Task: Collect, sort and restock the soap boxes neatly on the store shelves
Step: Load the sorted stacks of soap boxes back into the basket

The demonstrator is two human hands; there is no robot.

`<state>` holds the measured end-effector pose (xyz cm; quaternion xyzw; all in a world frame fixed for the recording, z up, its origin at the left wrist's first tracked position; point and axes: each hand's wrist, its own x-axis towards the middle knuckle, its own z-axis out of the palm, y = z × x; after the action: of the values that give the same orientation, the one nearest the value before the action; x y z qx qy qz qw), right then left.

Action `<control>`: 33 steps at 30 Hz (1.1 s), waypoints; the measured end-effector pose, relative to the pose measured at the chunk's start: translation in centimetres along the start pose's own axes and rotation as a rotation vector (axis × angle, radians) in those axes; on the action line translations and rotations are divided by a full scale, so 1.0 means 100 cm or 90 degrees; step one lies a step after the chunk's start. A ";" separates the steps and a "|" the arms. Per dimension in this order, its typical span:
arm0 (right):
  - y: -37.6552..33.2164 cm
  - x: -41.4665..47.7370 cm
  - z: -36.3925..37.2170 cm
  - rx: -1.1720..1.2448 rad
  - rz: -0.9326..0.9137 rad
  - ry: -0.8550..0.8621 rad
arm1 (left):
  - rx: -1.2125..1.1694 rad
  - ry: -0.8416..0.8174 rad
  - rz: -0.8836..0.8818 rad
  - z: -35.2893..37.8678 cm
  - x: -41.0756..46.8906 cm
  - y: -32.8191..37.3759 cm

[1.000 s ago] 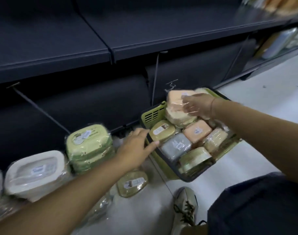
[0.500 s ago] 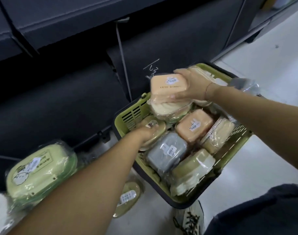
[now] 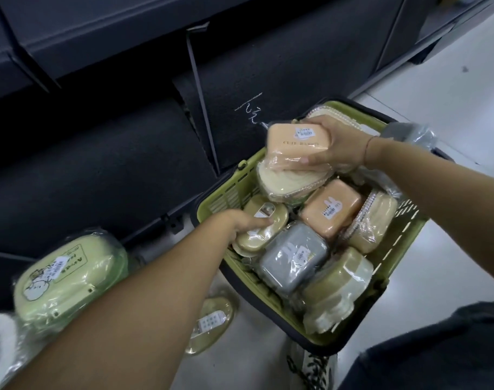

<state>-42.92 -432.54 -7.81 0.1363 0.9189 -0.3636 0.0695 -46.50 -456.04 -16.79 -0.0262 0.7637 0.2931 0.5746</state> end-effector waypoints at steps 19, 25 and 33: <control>-0.057 -0.058 -0.027 0.177 -0.014 0.056 | -0.439 0.181 0.319 0.001 -0.126 0.018; -0.153 -0.103 -0.016 0.078 -0.127 -0.036 | -0.424 0.239 0.366 -0.055 -0.239 -0.086; -0.239 -0.143 0.077 -0.046 -0.158 -0.250 | -0.634 0.346 0.261 -0.098 -0.352 -0.268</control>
<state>-36.30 -457.37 5.36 -0.0537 0.9101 -0.3555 0.2062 -32.93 -493.27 5.06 -0.2187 0.6433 0.7032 0.2095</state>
